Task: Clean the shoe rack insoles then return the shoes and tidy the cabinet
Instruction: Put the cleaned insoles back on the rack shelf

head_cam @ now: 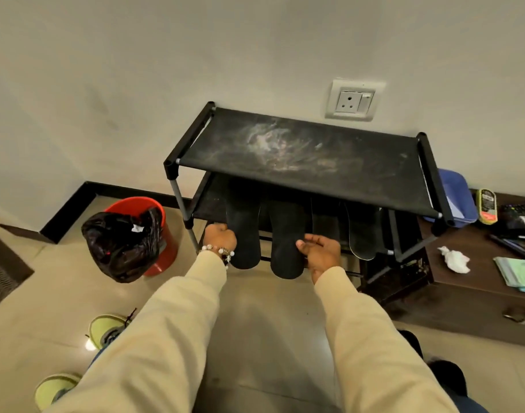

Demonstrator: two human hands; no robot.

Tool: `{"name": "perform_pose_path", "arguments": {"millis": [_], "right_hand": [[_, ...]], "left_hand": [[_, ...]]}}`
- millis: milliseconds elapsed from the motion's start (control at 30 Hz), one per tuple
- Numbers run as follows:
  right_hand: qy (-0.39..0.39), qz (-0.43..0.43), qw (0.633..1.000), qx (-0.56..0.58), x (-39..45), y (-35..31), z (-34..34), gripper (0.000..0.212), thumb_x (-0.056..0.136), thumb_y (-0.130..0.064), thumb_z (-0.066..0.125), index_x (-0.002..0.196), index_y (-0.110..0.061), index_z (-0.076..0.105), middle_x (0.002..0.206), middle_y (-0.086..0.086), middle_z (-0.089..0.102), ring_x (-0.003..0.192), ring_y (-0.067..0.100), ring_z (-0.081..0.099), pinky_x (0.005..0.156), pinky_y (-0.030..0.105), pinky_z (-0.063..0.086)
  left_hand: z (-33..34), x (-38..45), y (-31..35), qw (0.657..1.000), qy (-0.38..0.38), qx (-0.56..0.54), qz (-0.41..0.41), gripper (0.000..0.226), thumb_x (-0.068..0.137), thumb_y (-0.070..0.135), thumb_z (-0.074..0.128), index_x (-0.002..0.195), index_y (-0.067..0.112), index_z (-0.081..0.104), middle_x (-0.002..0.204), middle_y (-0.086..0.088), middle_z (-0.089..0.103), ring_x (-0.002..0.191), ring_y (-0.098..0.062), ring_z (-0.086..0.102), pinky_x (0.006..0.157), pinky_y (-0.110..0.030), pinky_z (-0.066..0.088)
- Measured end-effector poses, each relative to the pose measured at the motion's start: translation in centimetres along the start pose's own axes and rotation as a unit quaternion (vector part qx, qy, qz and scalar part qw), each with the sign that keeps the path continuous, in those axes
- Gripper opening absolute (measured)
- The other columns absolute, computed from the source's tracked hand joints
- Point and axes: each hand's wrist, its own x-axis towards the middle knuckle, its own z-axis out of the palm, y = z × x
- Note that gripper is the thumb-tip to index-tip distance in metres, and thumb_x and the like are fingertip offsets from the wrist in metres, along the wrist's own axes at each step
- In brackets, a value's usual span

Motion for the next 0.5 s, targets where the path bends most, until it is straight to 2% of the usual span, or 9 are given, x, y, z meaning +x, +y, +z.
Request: {"name": "perform_pose_path", "arguments": {"millis": [67, 133, 233, 300, 367, 433, 500], "right_hand": [[0.001, -0.002, 1.0, 0.006, 2.2, -0.2, 0.9, 0.031, 0.081, 0.004, 0.068, 0.108, -0.01, 0.064, 0.092, 0.006, 0.069, 0.091, 0.021, 0.065, 0.092, 0.039, 0.052], [0.011, -0.012, 1.0, 0.006, 4.2, -0.2, 1.7, 0.04, 0.08, 0.008, 0.067, 0.117, -0.006, 0.06, 0.098, 0.01, 0.068, 0.092, 0.021, 0.064, 0.094, 0.036, 0.051], [0.021, -0.029, 0.999, -0.018, 7.3, -0.2, 2.7, 0.046, 0.08, 0.01, 0.065, 0.123, -0.005, 0.058, 0.108, 0.012, 0.065, 0.096, 0.02, 0.061, 0.096, 0.033, 0.049], [0.018, -0.023, 0.999, -0.022, 9.0, -0.1, 3.3, 0.048, 0.081, 0.011, 0.063, 0.126, -0.007, 0.056, 0.113, 0.012, 0.064, 0.102, 0.022, 0.061, 0.099, 0.039, 0.048], [0.019, -0.017, 0.999, -0.03, 10.4, 0.2, 3.9, 0.049, 0.083, 0.01, 0.062, 0.127, -0.009, 0.055, 0.115, 0.01, 0.063, 0.106, 0.022, 0.06, 0.1, 0.041, 0.048], [0.017, -0.022, 0.999, -0.042, 11.2, 0.5, 4.3, 0.049, 0.084, 0.009, 0.062, 0.128, -0.012, 0.055, 0.114, 0.006, 0.061, 0.103, 0.016, 0.057, 0.1, 0.036, 0.047], [0.02, -0.029, 0.998, -0.051, 11.8, 0.8, 4.6, 0.048, 0.084, 0.008, 0.061, 0.128, -0.012, 0.056, 0.117, 0.006, 0.061, 0.104, 0.015, 0.056, 0.1, 0.033, 0.047]], "left_hand": [[1.2, 2.4, 0.6, 1.0, 0.002, -0.006, 0.005, 0.029, 0.091, -0.006, 0.041, 0.066, 0.003, 0.054, 0.075, -0.011, 0.051, 0.079, -0.024, 0.045, 0.07, -0.027, 0.033], [2.1, 4.3, 1.0, 1.0, -0.002, -0.014, -0.002, 0.037, 0.092, -0.006, 0.042, 0.059, 0.011, 0.045, 0.07, -0.009, 0.048, 0.081, -0.023, 0.046, 0.073, -0.027, 0.035], [3.5, 6.6, 1.4, 0.999, 0.002, -0.043, -0.007, 0.024, 0.093, -0.004, 0.041, 0.075, 0.0, 0.057, 0.074, -0.01, 0.054, 0.084, -0.026, 0.053, 0.077, -0.027, 0.036], [4.1, 7.9, 1.5, 0.999, 0.002, -0.047, 0.001, 0.021, 0.092, -0.003, 0.041, 0.093, -0.003, 0.062, 0.091, -0.018, 0.061, 0.096, -0.03, 0.058, 0.08, -0.027, 0.039], [4.6, 9.2, 1.5, 0.999, 0.003, -0.048, 0.013, 0.03, 0.092, -0.002, 0.041, 0.114, -0.01, 0.06, 0.112, -0.023, 0.062, 0.111, -0.033, 0.057, 0.09, -0.03, 0.043], [4.8, 10.1, 1.4, 0.999, 0.016, -0.034, 0.017, 0.034, 0.092, -0.001, 0.042, 0.121, -0.01, 0.057, 0.12, -0.025, 0.061, 0.116, -0.033, 0.056, 0.096, -0.03, 0.043], [5.0, 10.8, 1.2, 0.999, 0.025, -0.026, 0.02, 0.031, 0.091, -0.001, 0.045, 0.117, -0.008, 0.06, 0.12, -0.024, 0.061, 0.117, -0.033, 0.056, 0.099, -0.03, 0.042]]}}
